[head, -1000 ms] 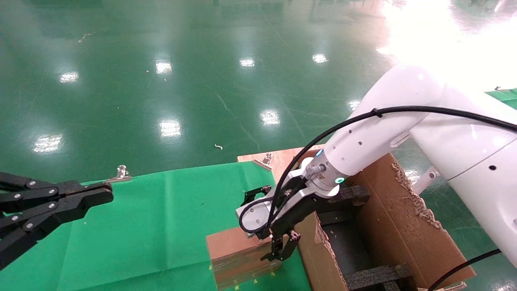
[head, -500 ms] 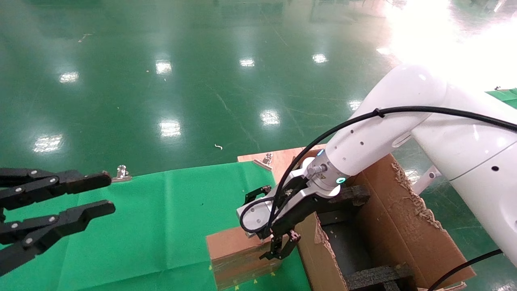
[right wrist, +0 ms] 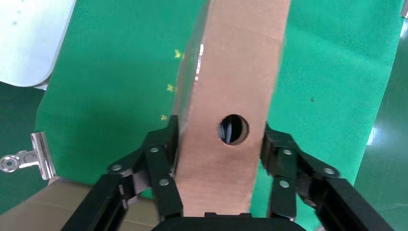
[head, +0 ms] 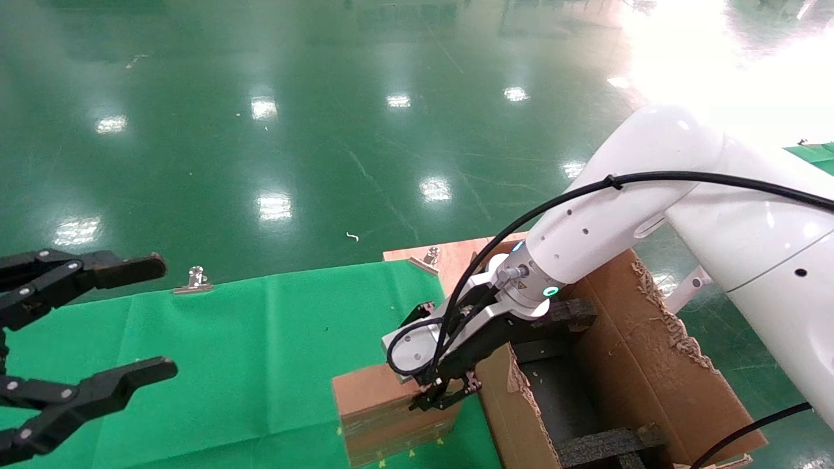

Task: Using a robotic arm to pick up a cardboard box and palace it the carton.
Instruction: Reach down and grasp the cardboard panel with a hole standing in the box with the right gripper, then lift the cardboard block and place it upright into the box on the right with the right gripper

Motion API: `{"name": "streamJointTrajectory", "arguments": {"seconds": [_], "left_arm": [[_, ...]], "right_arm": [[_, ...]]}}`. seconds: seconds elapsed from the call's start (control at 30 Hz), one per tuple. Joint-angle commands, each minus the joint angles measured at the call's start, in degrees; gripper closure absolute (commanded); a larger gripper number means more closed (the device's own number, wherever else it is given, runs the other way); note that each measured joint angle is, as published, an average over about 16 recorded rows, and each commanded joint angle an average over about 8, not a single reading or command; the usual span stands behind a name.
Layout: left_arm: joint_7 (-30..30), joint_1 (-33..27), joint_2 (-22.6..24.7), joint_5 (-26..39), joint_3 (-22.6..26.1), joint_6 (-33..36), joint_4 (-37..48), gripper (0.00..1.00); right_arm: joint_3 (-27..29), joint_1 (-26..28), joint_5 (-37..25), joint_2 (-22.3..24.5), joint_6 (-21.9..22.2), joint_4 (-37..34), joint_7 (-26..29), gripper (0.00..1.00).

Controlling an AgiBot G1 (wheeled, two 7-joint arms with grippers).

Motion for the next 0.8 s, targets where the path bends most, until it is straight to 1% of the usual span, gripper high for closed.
{"name": "streamJointTrajectory", "arguments": {"seconds": [0.03,0.33,0.47,0.6,0.8], "left_arm": [[0.0,0.0,0.0,0.0,0.0,0.0,0.0,0.0],[0.0,0.0,0.0,0.0,0.0,0.0,0.0,0.0],[0.0,0.0,0.0,0.0,0.0,0.0,0.0,0.0],[0.0,0.0,0.0,0.0,0.0,0.0,0.0,0.0],[0.0,0.0,0.0,0.0,0.0,0.0,0.0,0.0]], "right_arm": [[0.0,0.0,0.0,0.0,0.0,0.0,0.0,1.0],[0.1,0.1,0.1,0.1,0.0,0.0,0.1,1.0],[0.5,1.3,0.6,0.4,-0.3,-0.7,0.4,1.0],[1.3,4.6,1.9,0.9,-1.1,-2.8,0.4,1.0],[1.4,13.1,4.2,1.5,-2.4,-7.7,-1.9,1.0]]}}
